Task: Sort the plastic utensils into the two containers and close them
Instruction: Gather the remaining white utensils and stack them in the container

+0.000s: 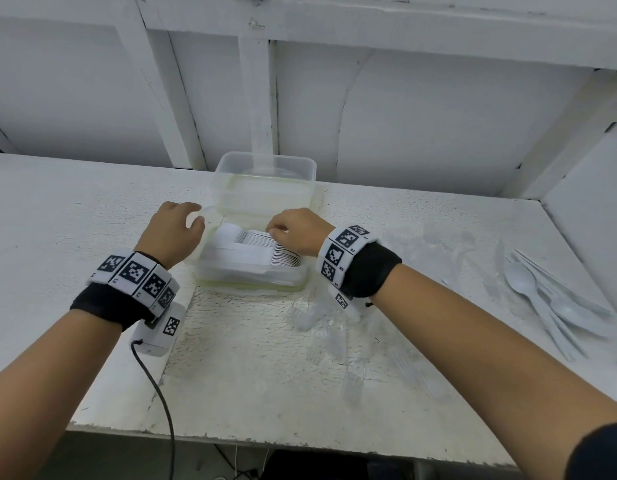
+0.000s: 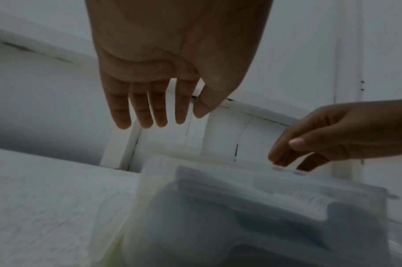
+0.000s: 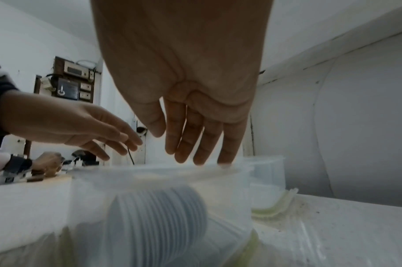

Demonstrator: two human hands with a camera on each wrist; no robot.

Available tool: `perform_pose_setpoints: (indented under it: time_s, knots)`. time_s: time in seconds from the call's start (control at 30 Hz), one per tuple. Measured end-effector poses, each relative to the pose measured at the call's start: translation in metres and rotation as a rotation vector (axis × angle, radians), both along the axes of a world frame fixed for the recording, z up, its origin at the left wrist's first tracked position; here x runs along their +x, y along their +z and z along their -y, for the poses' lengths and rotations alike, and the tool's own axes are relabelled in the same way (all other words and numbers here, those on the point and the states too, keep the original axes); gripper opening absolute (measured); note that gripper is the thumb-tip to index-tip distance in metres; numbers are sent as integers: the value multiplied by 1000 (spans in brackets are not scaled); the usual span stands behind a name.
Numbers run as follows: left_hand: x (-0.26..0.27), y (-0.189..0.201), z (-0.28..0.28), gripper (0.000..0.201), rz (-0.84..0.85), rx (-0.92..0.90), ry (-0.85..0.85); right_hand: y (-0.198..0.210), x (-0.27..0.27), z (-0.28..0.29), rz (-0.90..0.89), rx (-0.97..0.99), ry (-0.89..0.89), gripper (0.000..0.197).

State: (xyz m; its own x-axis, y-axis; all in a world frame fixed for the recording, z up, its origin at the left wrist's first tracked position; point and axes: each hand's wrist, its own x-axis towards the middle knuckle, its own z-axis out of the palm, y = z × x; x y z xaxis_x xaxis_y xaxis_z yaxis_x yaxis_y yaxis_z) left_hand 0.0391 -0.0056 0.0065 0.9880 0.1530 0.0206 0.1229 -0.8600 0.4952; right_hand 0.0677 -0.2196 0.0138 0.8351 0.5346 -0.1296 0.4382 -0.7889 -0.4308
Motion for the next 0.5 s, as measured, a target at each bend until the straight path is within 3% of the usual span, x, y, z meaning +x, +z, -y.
perform_pose_setpoints:
  time_s: [0.27,0.5]
  knots:
    - [-25,17,96,29,255,-73,-290,33,-40,114,39,98,-167,29]
    - [-38,12,215,26,160,-77,-700,15,-88,232,-51,-24,-392,29]
